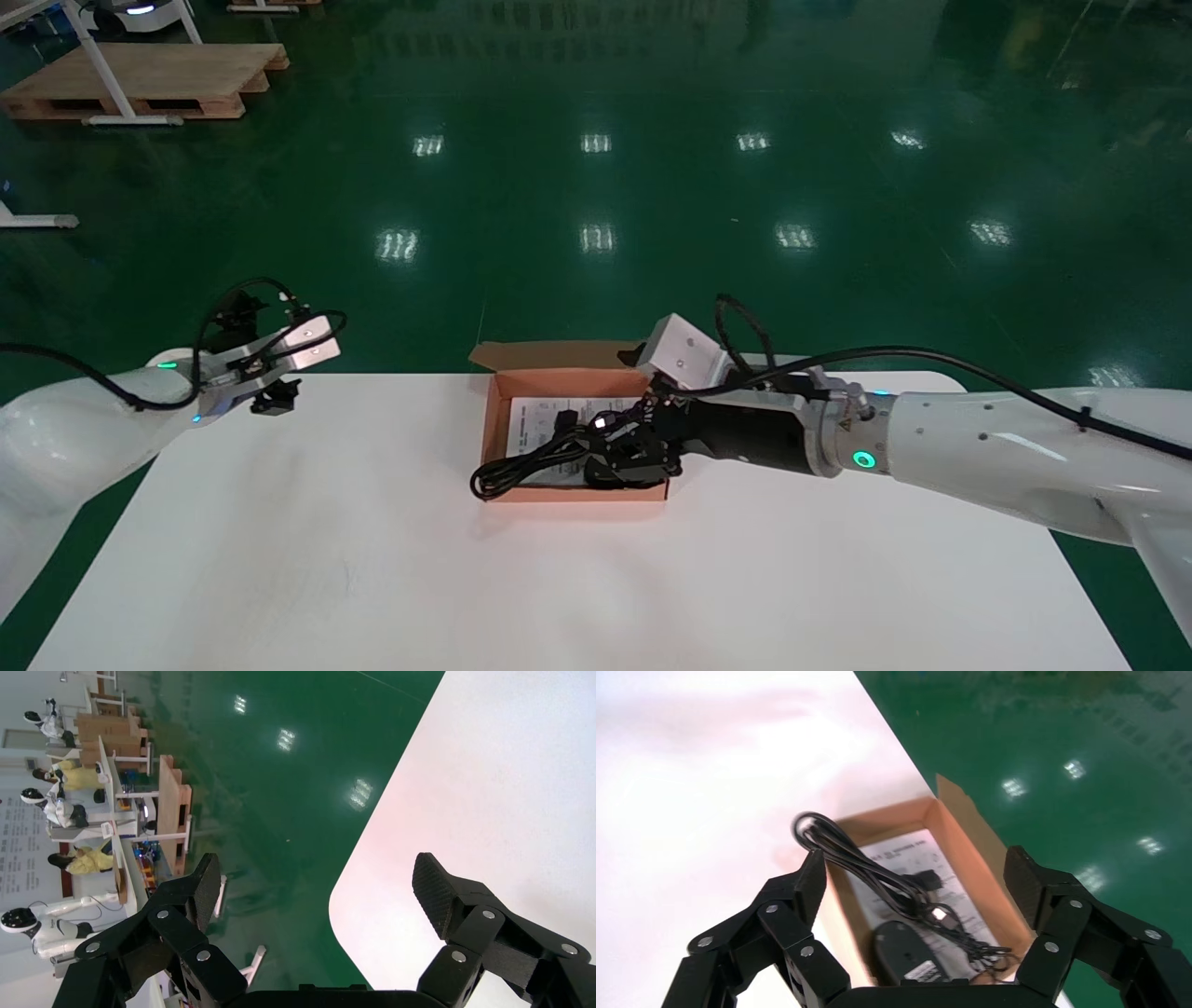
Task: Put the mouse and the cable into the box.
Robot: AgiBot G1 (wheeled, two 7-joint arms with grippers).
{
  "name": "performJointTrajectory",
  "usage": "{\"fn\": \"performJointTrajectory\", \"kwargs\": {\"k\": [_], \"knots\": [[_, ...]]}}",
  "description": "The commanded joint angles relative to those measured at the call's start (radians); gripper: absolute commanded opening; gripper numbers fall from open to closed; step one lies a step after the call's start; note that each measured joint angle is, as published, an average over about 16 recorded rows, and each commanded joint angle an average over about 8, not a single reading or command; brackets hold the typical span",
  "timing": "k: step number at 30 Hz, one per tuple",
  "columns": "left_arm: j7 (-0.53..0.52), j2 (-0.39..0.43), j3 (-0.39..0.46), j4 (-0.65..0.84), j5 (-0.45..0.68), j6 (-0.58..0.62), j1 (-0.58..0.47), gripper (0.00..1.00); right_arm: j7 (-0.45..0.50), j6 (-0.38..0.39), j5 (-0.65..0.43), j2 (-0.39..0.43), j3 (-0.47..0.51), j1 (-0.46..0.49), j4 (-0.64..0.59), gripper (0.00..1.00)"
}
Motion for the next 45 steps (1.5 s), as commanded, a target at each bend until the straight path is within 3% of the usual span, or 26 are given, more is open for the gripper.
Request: {"fn": "performJointTrajectory", "kwargs": {"k": [1, 7, 38, 45], "knots": [[0.001, 0.003, 0.003, 0.005, 0.004, -0.005, -0.002, 1.00, 0.008, -0.025, 0.033, 0.025, 0.016, -0.019, 0.024, 1.00], [-0.028, -0.038, -0.038, -0.073, -0.046, 0.069, 0.033, 1.00, 0.032, -0.099, 0.131, 0.099, 0.064, -0.078, 0.095, 1.00], [-0.288, -0.406, -0.403, -0.772, -0.487, 0.746, 0.350, 1.00, 0.158, -0.481, 0.638, 0.481, 0.313, -0.379, 0.462, 1.00], [-0.346, -0.489, -0.486, -0.930, -0.587, 0.898, 0.421, 1.00, 0.171, -0.522, 0.693, 0.522, 0.339, -0.411, 0.501, 1.00]]}}
